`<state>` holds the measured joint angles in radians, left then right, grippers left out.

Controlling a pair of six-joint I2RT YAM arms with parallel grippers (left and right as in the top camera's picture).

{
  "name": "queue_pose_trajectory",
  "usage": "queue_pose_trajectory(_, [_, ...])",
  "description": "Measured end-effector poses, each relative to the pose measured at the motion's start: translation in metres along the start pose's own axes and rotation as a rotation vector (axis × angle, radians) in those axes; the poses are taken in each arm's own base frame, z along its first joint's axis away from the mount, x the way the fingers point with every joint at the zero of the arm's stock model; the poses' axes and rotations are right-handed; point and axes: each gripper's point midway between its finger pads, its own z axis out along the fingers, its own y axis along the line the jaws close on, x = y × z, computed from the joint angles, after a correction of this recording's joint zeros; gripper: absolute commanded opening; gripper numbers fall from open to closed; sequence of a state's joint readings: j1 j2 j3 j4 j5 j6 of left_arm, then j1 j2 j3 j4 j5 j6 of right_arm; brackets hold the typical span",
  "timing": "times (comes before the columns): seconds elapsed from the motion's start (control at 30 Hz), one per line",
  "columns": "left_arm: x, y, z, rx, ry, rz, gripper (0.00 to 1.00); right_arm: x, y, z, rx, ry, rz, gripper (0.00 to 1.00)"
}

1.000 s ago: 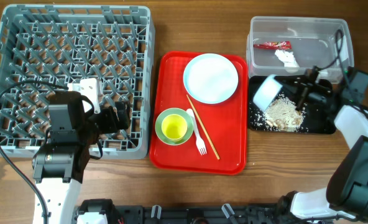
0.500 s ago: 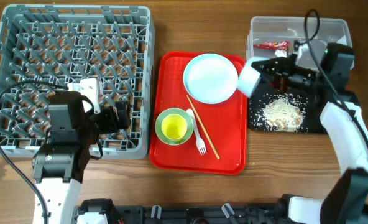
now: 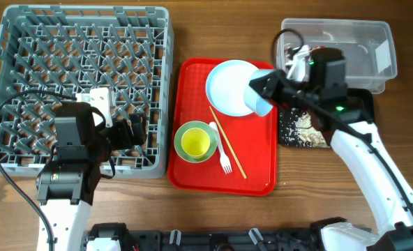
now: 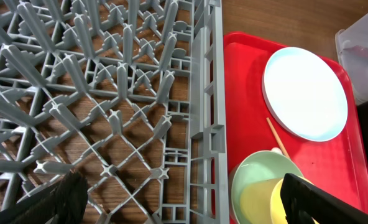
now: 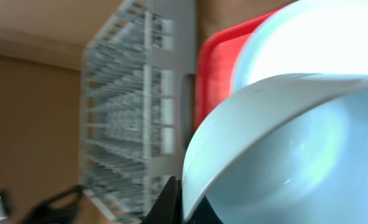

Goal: Sort waste into correct bins and load items into the dishwasher rack
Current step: 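Place the empty blue bowl onto the white plate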

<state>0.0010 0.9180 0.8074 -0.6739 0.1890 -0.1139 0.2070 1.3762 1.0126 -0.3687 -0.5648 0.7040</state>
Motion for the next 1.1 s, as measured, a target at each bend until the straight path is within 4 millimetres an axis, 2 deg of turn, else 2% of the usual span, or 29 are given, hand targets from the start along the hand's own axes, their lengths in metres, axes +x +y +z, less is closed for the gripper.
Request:
queue_pose_trajectory(0.1, [0.0, 0.0, 0.0, 0.0, 0.0, 0.0, 1.0, 0.004, 0.001, 0.003, 0.07, -0.006, -0.09, 0.04])
queue_pose_trajectory(0.2, [0.0, 0.0, 0.0, 0.0, 0.0, 0.0, 1.0, -0.001, 0.014, 0.001, 0.115, -0.036, -0.207, 0.05])
queue_pose_trajectory(0.33, [0.0, 0.0, 0.0, 0.0, 0.0, 0.0, 1.0, -0.016, 0.047, 0.001, 0.151, -0.128, -0.426, 0.05])
queue_pose_trajectory(0.4, [0.0, 0.0, 0.0, 0.0, 0.0, 0.0, 1.0, -0.017, 0.056, 0.009, 0.167, -0.152, -0.519, 0.05])
queue_pose_trajectory(0.47, [0.0, 0.0, 0.0, 0.0, 0.0, 0.0, 1.0, -0.015, 0.057, 0.026, 0.193, -0.151, -0.595, 0.05])
queue_pose_trajectory(0.57, [0.0, 0.0, 0.0, 0.0, 0.0, 0.0, 1.0, -0.008, 0.044, 0.055, 0.234, -0.11, -0.657, 0.05])
queue_pose_trajectory(0.6, [0.0, 0.0, 0.0, 0.0, 0.0, 0.0, 1.0, -0.002, 0.031, 0.078, 0.262, -0.072, -0.685, 0.05])
queue_pose_trajectory(0.73, [0.0, 0.0, 0.0, 0.0, 0.0, 0.0, 1.0, 0.01, 0.0, 0.11, 0.319, 0.004, -0.711, 0.05])
queue_pose_trajectory(0.77, [0.0, 0.0, 0.0, 0.0, 0.0, 0.0, 1.0, 0.015, -0.016, 0.121, 0.353, 0.038, -0.713, 0.05])
queue_pose_trajectory(0.97, [0.0, 0.0, 0.0, 0.0, 0.0, 0.0, 1.0, 0.021, -0.05, 0.137, 0.444, 0.086, -0.719, 0.05])
queue_pose_trajectory(1.1, [0.0, 0.0, 0.0, 0.0, 0.0, 0.0, 1.0, 0.024, -0.06, 0.142, 0.467, 0.102, -0.717, 0.11])
